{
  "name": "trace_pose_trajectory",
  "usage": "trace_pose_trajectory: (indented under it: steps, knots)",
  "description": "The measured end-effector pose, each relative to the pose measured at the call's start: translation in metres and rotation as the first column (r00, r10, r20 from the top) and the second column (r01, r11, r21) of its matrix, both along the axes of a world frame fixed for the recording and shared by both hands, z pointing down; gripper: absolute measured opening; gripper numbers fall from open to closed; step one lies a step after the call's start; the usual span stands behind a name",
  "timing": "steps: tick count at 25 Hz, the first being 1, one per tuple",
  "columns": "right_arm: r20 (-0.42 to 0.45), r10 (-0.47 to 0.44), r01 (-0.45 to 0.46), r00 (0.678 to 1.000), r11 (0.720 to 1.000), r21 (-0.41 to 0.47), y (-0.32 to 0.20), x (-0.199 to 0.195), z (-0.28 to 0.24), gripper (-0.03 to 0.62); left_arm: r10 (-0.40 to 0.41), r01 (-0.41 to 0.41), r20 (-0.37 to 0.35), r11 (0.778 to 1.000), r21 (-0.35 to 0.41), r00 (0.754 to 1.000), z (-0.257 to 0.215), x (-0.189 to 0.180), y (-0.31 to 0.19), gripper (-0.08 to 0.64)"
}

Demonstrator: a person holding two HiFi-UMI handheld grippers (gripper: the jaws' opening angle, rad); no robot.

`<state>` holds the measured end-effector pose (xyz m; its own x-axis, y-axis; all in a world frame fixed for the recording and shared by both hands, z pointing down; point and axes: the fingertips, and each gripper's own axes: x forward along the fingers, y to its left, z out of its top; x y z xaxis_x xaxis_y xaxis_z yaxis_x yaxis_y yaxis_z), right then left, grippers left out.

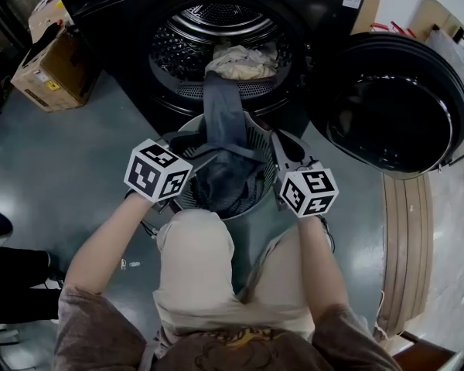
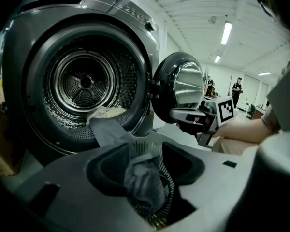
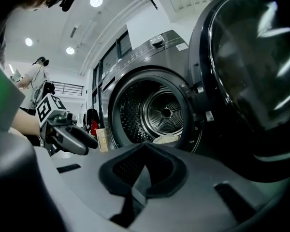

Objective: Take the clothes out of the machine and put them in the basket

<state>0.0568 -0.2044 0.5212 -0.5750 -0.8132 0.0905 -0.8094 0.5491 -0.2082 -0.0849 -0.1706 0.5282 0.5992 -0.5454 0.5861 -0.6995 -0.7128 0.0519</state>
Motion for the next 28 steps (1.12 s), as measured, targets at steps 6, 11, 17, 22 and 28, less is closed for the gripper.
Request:
trace_pose_trajectory:
  steps: [6, 11, 17, 22, 28]
  knots:
    - [-0.001, 0.001, -0.001, 1.000, 1.000, 0.005, 0.003, -0.004, -0.003, -0.003, -0.059, 0.060, -0.007, 0.994, 0.094, 0.998, -0.007, -0.002, -0.045, 0.242]
    - [-0.006, 0.011, -0.011, 1.000, 1.000, 0.005, 0.004, -0.004, -0.005, -0.003, -0.083, 0.077, 0.025, 0.981, 0.176, 0.996, 0.007, 0.008, -0.102, 0.262]
    - [-0.014, 0.030, -0.030, 0.999, 1.000, -0.003, -0.002, -0.003, -0.002, -0.003, -0.064, 0.048, 0.063, 0.974, 0.220, 0.996, 0.024, 0.030, -0.169, 0.279]
    - [-0.024, 0.045, -0.045, 0.999, 0.999, -0.015, -0.009, -0.007, 0.004, -0.003, -0.024, -0.002, 0.101, 0.969, 0.248, 0.995, 0.031, 0.045, -0.223, 0.288]
    - [-0.029, 0.050, -0.051, 0.998, 0.998, -0.023, -0.018, -0.016, 0.009, -0.003, 0.014, -0.053, 0.159, 0.969, 0.241, 0.987, 0.044, 0.053, -0.276, 0.302]
